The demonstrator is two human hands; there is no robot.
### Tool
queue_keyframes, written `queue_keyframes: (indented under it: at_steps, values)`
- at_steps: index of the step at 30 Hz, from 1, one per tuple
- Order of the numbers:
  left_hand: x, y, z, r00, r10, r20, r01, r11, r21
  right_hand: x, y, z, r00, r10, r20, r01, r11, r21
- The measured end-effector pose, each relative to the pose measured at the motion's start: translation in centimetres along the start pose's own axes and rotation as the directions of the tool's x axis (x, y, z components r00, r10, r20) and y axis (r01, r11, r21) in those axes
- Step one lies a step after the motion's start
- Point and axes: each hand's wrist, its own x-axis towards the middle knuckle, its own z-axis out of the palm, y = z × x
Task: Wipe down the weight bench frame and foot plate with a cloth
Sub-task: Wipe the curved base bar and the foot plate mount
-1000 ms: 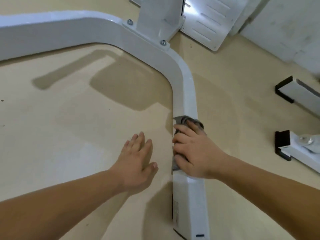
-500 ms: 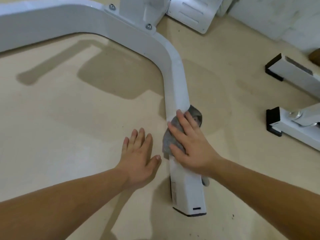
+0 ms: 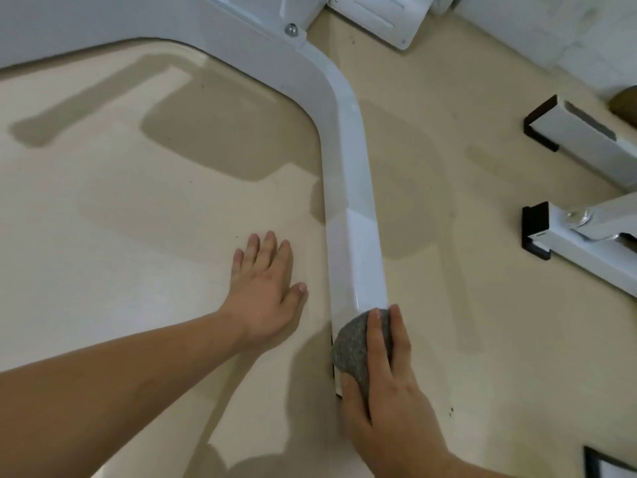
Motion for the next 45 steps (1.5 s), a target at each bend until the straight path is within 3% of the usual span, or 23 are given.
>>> queue_keyframes:
  at_steps: [4, 8, 12, 16, 18, 19, 21, 23, 26, 30, 34, 39, 41, 45]
  values:
    - [0.2, 0.3, 0.6, 0.999, -0.029, -0.021, 0.029, 1.000, -0.003, 3.5, -0.8, -0.9, 0.989, 0.122, 0.080, -0.123, 0.992, 0.005]
    - [0.0, 0.8, 0.4, 0.998, -0.040, -0.044, 0.036, 0.996, -0.077, 13.6, -1.4, -2.9, 1.000, 0.017, -0.010, -0.016, 0.999, 0.033]
    - [-0.2, -0.1, -1.1, 0.997, -0.048, -0.066, 0.033, 0.976, -0.214, 22.7, -2.6, -3.6, 0.999, 0.005, -0.031, -0.009, 0.990, -0.142]
    - [-1.7, -1.6, -4.1, 0.992, -0.108, -0.070, 0.084, 0.956, -0.282, 24.6, -2.5, -3.4, 0.990, -0.099, -0.097, 0.064, 0.948, -0.313]
    - [-2.9, -2.2, -6.1, 0.986, -0.146, -0.079, 0.115, 0.942, -0.315, 23.2, -3.5, -3.4, 0.958, -0.263, -0.113, 0.215, 0.922, -0.321]
    - [-3.4, -2.2, -7.1, 0.982, -0.170, -0.086, 0.132, 0.933, -0.333, 22.4, -4.4, -3.1, 0.932, -0.350, -0.092, 0.313, 0.907, -0.282]
    - [-4.6, -2.4, -9.2, 0.962, -0.248, -0.116, 0.185, 0.901, -0.392, 20.5, -7.4, -2.4, 0.923, -0.385, 0.005, 0.385, 0.923, 0.006]
    - [-6.2, -3.0, -10.7, 0.929, -0.352, -0.119, 0.245, 0.821, -0.515, 18.9, -11.1, -1.8, 0.944, -0.309, 0.115, 0.254, 0.903, 0.347]
    - [-8.4, -4.4, -12.2, 0.896, -0.442, -0.050, 0.282, 0.651, -0.705, 18.3, -15.2, -2.1, 0.948, -0.238, 0.211, 0.050, 0.767, 0.639]
    - [-9.4, -7.0, -14.3, 0.893, -0.450, -0.013, 0.253, 0.525, -0.813, 18.0, -19.4, -3.3, 0.912, -0.175, 0.371, -0.197, 0.607, 0.770]
    - [-8.3, -8.3, -16.3, 0.914, -0.400, 0.066, 0.233, 0.385, -0.893, 18.3, -23.3, -2.7, 0.856, -0.213, 0.470, -0.288, 0.558, 0.778]
    - [-8.0, -13.8, -19.9, 0.918, -0.396, -0.001, 0.169, 0.394, -0.903, 20.1, -32.0, -0.1, 0.849, -0.206, 0.486, -0.294, 0.579, 0.761]
    - [-8.3, -17.5, -21.2, 0.891, -0.447, -0.086, 0.154, 0.474, -0.867, 21.0, -35.6, 1.0, 0.867, -0.182, 0.463, -0.297, 0.556, 0.776]
    - [-9.0, -26.1, -24.5, 0.768, -0.577, -0.278, 0.212, 0.639, -0.739, 22.8, -42.5, 4.0, 0.913, -0.087, 0.399, -0.303, 0.512, 0.804]
